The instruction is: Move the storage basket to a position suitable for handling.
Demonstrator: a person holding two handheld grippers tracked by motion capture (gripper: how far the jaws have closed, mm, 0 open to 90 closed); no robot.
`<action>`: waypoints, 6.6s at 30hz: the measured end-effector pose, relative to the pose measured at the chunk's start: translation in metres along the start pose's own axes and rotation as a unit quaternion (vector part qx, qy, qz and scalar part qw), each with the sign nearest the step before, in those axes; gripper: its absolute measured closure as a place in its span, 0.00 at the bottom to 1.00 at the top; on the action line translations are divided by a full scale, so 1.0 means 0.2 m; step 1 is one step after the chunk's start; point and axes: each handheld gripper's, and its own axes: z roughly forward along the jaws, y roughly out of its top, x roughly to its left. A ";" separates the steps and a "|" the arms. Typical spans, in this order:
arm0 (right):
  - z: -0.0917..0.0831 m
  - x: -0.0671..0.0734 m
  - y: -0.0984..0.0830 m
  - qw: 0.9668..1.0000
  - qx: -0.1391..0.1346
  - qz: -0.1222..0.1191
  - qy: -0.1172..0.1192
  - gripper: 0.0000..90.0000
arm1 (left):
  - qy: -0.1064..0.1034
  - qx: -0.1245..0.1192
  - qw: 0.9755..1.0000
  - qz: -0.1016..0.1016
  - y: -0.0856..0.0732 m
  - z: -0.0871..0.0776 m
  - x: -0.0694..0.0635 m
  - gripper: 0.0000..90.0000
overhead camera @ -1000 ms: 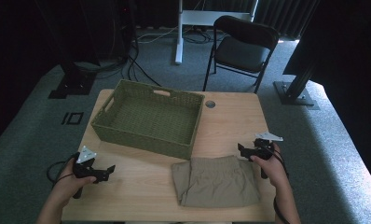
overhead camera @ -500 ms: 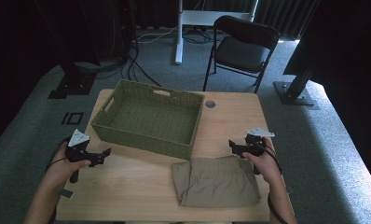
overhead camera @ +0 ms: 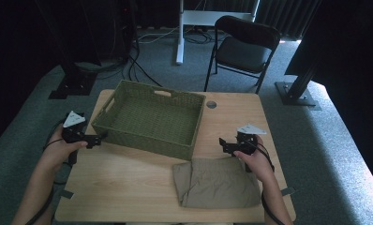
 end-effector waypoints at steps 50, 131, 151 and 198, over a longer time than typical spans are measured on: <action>0.23 0.51 0.22 0.999 0.027 -0.021 0.040 0.53 | 0.102 0.014 0.990 -0.096 -0.02 0.33 0.12 0.91; -0.03 -0.33 0.12 0.989 0.042 0.098 -0.105 0.88 | 0.029 0.024 0.997 -0.069 0.15 0.58 -0.78 0.87; -0.09 -0.47 0.09 0.985 0.040 0.114 -0.123 0.89 | 0.012 0.035 0.998 -0.059 0.20 0.66 -0.91 0.85; -0.25 -0.28 0.19 0.997 -0.069 0.033 -0.025 0.18 | -0.111 -0.026 0.993 -0.022 0.35 0.41 -0.87 0.30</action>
